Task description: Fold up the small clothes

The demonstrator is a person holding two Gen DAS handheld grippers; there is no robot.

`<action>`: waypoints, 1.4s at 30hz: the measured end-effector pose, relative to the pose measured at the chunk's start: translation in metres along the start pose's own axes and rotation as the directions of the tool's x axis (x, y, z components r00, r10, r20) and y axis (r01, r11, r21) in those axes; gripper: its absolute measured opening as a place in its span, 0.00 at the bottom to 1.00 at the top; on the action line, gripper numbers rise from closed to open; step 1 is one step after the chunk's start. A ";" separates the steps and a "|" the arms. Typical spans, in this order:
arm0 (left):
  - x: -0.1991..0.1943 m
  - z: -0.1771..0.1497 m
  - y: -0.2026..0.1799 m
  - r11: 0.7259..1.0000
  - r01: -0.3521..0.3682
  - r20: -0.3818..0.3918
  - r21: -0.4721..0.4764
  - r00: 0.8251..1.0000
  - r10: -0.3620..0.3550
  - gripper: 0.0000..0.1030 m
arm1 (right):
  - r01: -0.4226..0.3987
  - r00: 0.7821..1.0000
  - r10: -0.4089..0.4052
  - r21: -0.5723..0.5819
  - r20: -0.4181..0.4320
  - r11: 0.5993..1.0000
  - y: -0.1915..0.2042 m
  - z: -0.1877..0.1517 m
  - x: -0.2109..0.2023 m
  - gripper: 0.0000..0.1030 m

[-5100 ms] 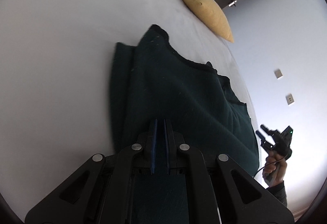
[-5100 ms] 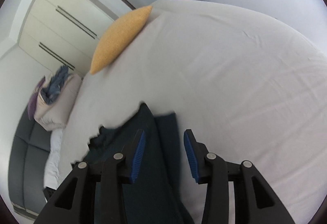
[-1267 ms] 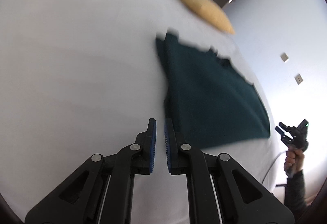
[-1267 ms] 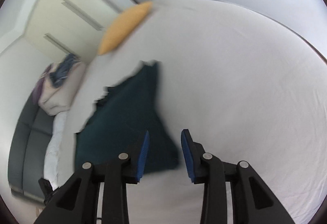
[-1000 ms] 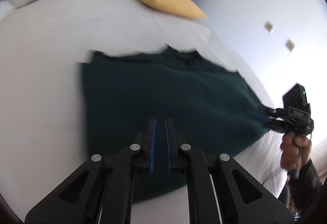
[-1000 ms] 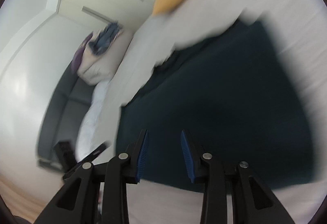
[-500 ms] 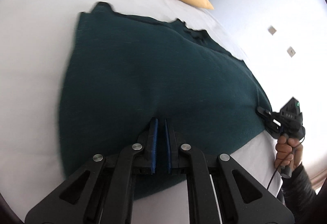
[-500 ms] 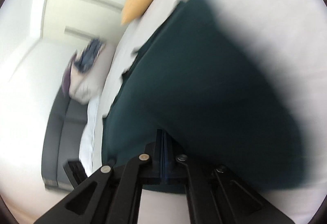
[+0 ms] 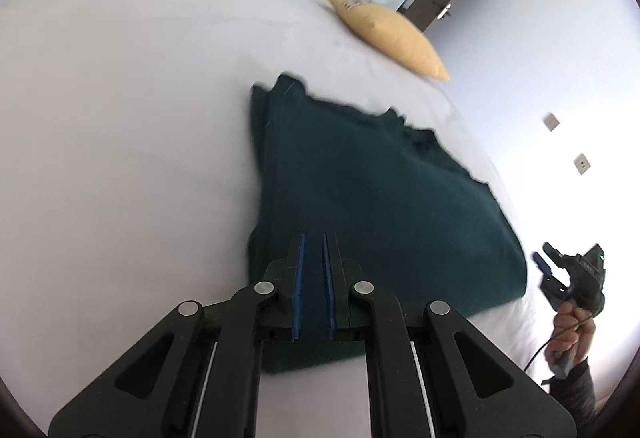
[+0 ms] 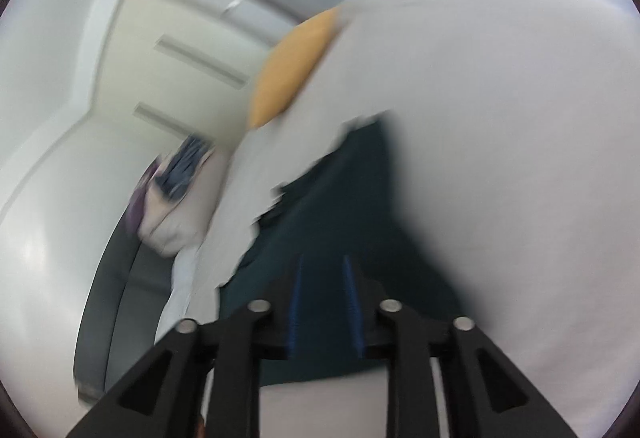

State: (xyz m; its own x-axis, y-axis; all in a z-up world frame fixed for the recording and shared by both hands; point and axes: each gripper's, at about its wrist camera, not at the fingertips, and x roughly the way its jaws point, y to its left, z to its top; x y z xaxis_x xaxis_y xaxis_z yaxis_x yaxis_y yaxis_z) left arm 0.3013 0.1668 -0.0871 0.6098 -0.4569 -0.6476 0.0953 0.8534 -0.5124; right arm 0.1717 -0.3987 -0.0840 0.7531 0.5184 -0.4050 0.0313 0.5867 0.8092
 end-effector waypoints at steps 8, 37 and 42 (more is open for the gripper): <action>0.050 0.022 -0.003 0.999 0.010 -0.068 -0.033 0.998 -0.013 0.08 | -0.060 0.972 0.053 -0.024 -0.231 0.998 0.041 -0.013 0.135 0.34; 0.084 0.042 0.062 0.872 0.263 -0.281 -0.414 0.874 -0.397 0.90 | -0.135 0.963 0.141 0.040 -0.231 0.990 0.055 0.003 0.119 0.55; 0.093 0.041 0.060 0.845 0.313 -0.276 -0.433 0.847 -0.455 0.82 | -0.139 0.955 0.144 0.038 -0.259 0.990 0.065 0.002 0.137 0.55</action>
State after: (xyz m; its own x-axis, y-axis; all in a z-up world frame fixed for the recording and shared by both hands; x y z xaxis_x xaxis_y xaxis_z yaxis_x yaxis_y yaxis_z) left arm 0.3966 0.1854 -0.1547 0.2558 -0.8445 -0.4705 -0.0689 0.4695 -0.8802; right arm 0.2784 -0.2905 -0.0864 0.5535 0.7408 -0.3806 -0.0489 0.4851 0.8731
